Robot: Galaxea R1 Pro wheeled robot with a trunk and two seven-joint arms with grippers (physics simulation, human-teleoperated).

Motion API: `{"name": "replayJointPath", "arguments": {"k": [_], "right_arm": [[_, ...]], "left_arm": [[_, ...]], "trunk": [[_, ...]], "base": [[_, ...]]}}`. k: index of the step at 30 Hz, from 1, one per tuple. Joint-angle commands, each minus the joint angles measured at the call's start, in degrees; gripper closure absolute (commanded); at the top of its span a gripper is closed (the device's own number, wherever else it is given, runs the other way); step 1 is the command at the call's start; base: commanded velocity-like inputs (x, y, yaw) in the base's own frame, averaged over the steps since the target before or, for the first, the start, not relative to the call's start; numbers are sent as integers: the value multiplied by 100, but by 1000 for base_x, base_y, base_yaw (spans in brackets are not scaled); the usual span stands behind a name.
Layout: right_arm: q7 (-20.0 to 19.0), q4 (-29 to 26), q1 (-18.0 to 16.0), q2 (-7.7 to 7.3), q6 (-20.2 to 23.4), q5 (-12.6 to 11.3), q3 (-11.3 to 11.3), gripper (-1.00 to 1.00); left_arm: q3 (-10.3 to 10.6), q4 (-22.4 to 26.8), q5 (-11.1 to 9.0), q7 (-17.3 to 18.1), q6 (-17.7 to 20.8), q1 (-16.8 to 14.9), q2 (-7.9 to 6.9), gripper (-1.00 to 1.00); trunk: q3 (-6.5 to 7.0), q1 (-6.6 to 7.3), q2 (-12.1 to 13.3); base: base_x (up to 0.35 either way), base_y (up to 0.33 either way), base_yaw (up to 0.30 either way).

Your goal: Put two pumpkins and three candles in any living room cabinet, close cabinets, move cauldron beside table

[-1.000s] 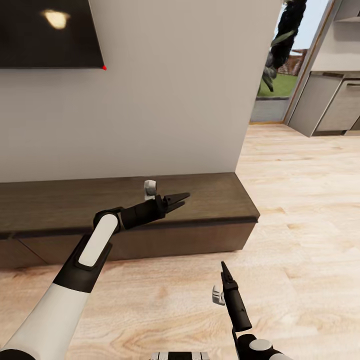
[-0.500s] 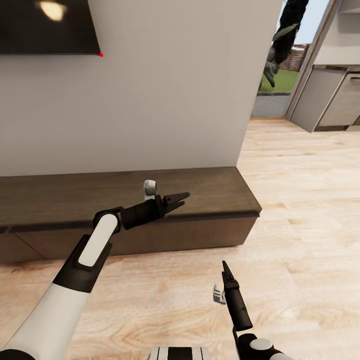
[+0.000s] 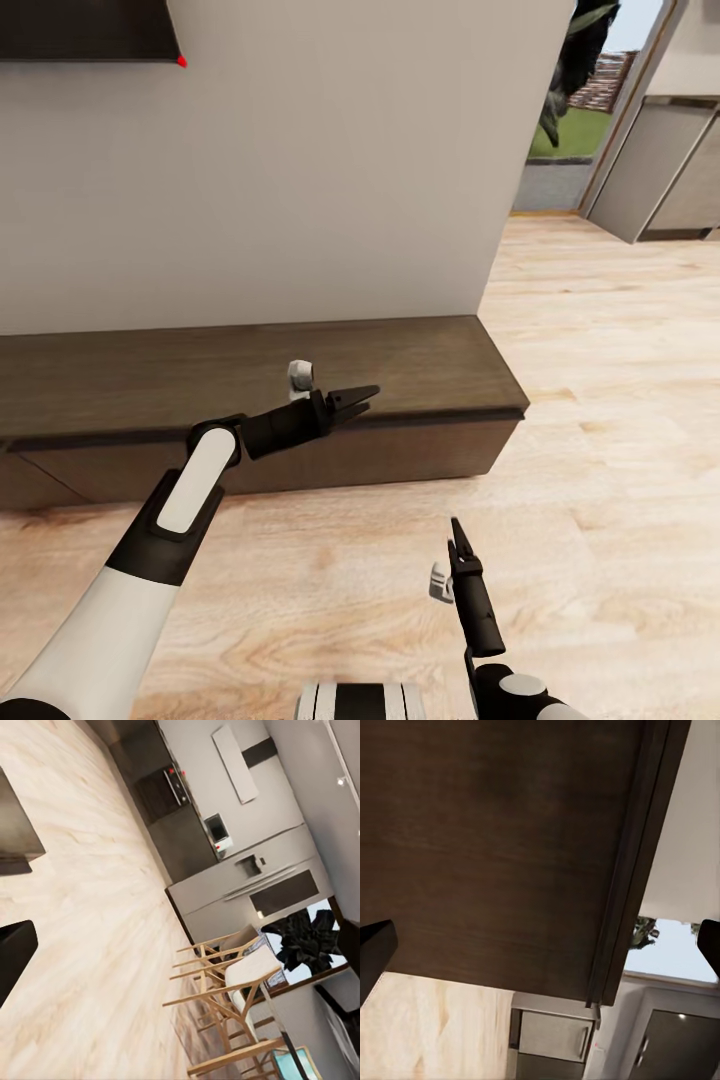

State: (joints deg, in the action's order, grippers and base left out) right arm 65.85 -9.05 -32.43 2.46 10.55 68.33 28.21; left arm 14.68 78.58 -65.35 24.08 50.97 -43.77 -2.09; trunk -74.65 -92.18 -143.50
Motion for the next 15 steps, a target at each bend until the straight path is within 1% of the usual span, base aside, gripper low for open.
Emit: {"name": "replayJointPath", "arguments": {"k": [1, 5, 9, 10, 11, 13, 15], "right_arm": [[1, 0, 0, 0, 0, -1, 0, -100], [7, -78, -1, -7, -11, -6, 0, -100], [7, -107, 0, 13, -15, -12, 0, -100], [40, -139, 15, 20, -15, 21, -32, -100], [73, -128, 4, 27, -12, 2, -57, -100], [137, -118, 2, 29, -13, -6, -38, -100], [96, -95, -5, 36, -23, -35, 1, -100]], "left_arm": [[0, 0, -4, 0, 1, 0, 1, -100], [0, -1, -4, 0, 1, 0, 5, -100], [0, 8, -5, 0, 1, 0, -1, -100], [14, -20, -13, 12, -33, 33, 32, -100], [14, -6, -13, 15, -56, 53, 16, -100], [13, -3, -13, 15, -57, 56, 12, -100], [11, 12, -13, 17, -55, 77, 2, -100]], "trunk": [[-23, -2, -2], [-111, -13, -7], [-111, -13, -7], [-111, -13, -7], [-111, -13, -7], [-111, -13, -7], [-111, -13, -7]], "base": [[0, 0, 0], [0, 0, 0], [0, 0, 0], [0, 0, 0], [0, 0, 0], [0, 0, 0], [0, 0, 0]]}}
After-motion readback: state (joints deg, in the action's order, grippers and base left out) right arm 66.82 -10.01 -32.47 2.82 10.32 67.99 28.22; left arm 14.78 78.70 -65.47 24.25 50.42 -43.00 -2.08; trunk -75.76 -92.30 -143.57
